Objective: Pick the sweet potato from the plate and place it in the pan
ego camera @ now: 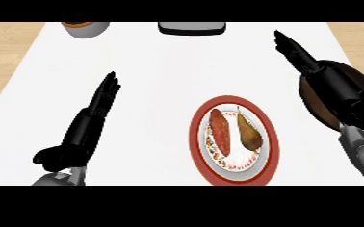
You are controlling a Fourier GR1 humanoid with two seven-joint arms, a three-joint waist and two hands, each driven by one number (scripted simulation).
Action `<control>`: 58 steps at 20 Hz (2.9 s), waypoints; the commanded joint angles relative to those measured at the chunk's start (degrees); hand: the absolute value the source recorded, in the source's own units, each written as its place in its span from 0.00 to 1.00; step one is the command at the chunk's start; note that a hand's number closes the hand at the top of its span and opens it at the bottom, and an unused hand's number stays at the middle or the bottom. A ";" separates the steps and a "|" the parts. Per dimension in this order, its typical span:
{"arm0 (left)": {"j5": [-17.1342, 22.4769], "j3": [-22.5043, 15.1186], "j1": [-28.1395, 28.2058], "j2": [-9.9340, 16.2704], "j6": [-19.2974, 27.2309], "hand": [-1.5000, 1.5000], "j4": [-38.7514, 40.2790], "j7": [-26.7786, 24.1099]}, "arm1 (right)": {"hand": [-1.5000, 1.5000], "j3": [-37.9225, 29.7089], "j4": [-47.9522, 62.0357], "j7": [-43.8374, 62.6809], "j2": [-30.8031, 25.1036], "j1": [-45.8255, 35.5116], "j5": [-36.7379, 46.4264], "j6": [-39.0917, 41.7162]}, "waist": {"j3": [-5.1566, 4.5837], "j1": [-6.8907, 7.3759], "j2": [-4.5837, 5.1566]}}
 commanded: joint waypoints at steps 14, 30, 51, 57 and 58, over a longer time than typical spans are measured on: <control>8.19 14.41 -6.24 2.62 1.18 0.50 8.12 12.74 | 0.00 -4.73 24.56 -40.76 -0.63 4.44 5.92 15.45 | 0.63 -0.15 1.41; 5.90 12.98 -5.06 1.14 1.49 0.50 3.28 17.19 | 0.00 6.77 25.85 -32.44 -0.47 -17.08 29.77 16.14 | 0.54 0.98 1.03; 3.51 14.87 -5.79 -1.76 0.31 0.50 5.25 15.59 | 0.00 20.77 10.14 -19.84 -0.52 -14.24 52.86 30.08 | 0.55 -0.48 0.90; 2.99 16.61 -5.46 -1.12 -0.16 0.50 2.95 19.18 | 0.00 17.99 1.13 -14.22 2.66 -8.43 56.78 32.29 | 0.56 -0.34 0.88; 2.53 16.62 -7.56 -1.97 0.61 0.50 3.22 20.10 | 0.00 18.52 1.87 -13.91 4.19 -8.07 58.03 33.34 | 0.55 -0.34 0.92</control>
